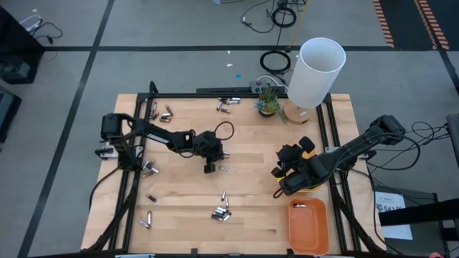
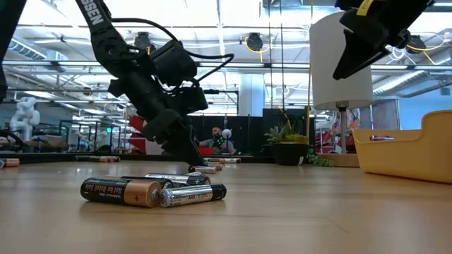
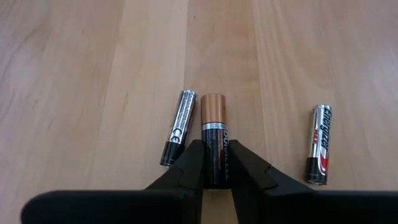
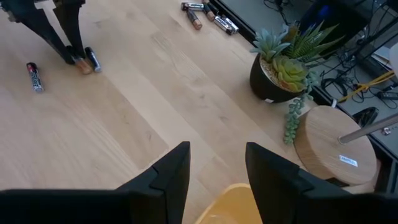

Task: Sort batteries
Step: Put the brown battery into the yellow bin, then put the black battery into the orange bin

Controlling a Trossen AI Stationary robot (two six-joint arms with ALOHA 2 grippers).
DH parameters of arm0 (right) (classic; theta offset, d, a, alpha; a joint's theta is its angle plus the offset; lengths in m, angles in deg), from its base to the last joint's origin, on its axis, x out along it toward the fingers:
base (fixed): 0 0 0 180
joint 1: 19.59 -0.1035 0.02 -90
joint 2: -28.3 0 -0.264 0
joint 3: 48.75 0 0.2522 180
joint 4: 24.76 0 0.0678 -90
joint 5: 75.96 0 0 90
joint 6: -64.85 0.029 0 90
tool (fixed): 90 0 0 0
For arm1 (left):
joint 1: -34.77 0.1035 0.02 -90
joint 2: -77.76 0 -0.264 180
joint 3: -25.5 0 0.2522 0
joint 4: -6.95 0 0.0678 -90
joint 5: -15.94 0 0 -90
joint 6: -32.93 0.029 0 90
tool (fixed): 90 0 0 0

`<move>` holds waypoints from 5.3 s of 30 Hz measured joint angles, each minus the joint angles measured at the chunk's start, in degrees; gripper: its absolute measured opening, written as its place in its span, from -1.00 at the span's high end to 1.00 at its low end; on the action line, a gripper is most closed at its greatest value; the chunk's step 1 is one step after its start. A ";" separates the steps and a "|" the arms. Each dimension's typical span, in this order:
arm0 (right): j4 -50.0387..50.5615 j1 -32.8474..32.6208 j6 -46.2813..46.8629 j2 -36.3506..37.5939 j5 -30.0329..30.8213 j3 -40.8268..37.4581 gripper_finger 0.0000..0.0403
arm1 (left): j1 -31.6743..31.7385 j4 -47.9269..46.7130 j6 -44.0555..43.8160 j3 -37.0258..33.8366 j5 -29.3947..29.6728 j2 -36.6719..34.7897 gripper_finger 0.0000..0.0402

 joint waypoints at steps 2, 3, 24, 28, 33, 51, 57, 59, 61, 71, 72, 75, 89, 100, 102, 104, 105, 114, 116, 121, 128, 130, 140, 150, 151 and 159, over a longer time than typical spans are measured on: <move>-0.26 0.00 0.01 0.00 0.01 0.00 0.28 | -0.04 0.25 -0.02 -0.02 0.00 -0.16 0.73; -0.60 0.00 -0.02 0.00 0.00 0.00 0.28 | -0.07 0.47 -0.05 0.03 -0.02 -0.24 0.73; -57.62 0.02 -34.90 -0.15 7.14 -14.20 0.28 | -4.17 20.90 -1.37 6.20 -15.94 -6.82 0.71; -80.18 0.00 -51.14 -0.14 -0.86 -17.13 0.28 | -5.45 29.64 -1.31 6.23 -20.16 -6.80 0.70; -90.15 -0.39 -60.43 -0.09 -6.36 -17.35 0.28 | -6.03 33.78 -1.09 6.19 -21.42 -6.76 0.70; -97.49 -0.25 -67.86 -0.11 -10.90 -17.33 0.20 | -7.01 38.01 -1.51 6.19 -22.53 -6.82 0.70; -99.25 -0.17 -69.65 -0.11 -11.15 -17.33 0.20 | -7.19 38.27 -1.55 6.19 -20.66 -6.82 0.70; -99.44 0.26 -69.61 -0.11 -11.24 -17.33 0.23 | -7.37 38.48 -1.57 6.19 -20.10 -6.82 0.70; -99.36 0.70 -69.61 -0.12 -11.25 -17.33 0.28 | -7.62 39.08 -1.64 6.19 -19.55 -6.82 0.70; -100.34 3.19 -68.91 -0.26 -15.70 -17.31 0.61 | -7.67 40.29 -3.04 6.21 -19.32 -6.82 0.70; -100.59 3.17 -69.14 -0.26 -15.76 -17.31 0.63 | -7.67 40.31 -3.02 6.21 -19.32 -6.82 0.70; -101.40 3.17 -69.88 -0.26 -15.70 -17.31 0.71 | -7.67 40.55 -3.06 6.21 -19.33 -6.85 0.70; -96.30 2.79 -70.15 0.96 -10.86 -17.29 0.82 | -7.00 36.57 -2.99 6.27 -17.18 -7.42 0.21; -54.86 -0.04 -42.16 14.18 -0.33 -17.25 0.82 | -3.39 3.59 -2.99 6.23 -6.40 -17.75 -0.13; -44.14 0.04 -31.70 15.42 -1.06 -17.25 0.82 | -3.43 -1.35 -3.05 6.25 -4.15 -18.24 -0.13; -33.36 0.57 -20.77 15.99 -3.93 -17.25 0.82 | -3.74 -4.12 -3.92 6.23 -2.38 -18.17 -0.14; -28.46 0.91 -15.46 16.00 -5.59 -17.25 0.82 | -3.85 -4.95 -4.24 6.23 -1.63 -18.00 -0.14; -6.37 3.05 8.59 10.85 -18.72 -17.25 0.82 | -4.98 -5.64 -4.46 6.21 0.64 -16.96 -0.14; -6.23 3.49 8.88 9.96 -20.11 -17.25 0.82 | -4.98 -5.63 -4.46 6.21 0.70 -16.96 -0.14; -6.24 4.65 10.25 8.85 -23.08 -17.25 0.82 | -4.98 -5.67 -4.48 6.21 0.71 -16.96 -0.14; -5.93 4.66 11.57 8.83 -22.86 -17.25 0.26 | -5.04 -5.68 -4.55 6.21 0.69 -16.96 -0.14; -5.96 4.66 11.06 8.83 -22.90 -17.25 0.11 | -5.15 -5.67 -4.92 6.21 0.69 -16.96 -0.14; -5.39 3.80 3.74 8.87 -19.21 -8.59 -0.08 | -10.73 -8.68 -1.35 6.21 -3.18 -16.95 -0.14; -39.35 0.39 -29.76 8.11 -3.15 -5.34 -0.05 | -13.21 -10.80 -1.35 6.23 4.26 -9.53 -0.14; -41.88 0.39 -32.56 7.55 -3.40 -5.35 -0.05 | -12.98 -10.35 -1.36 6.23 4.33 -8.21 -0.14; -48.12 1.29 -39.66 2.48 -8.16 -5.35 -0.05 | -10.57 -7.60 -1.51 6.23 5.78 -0.43 -0.14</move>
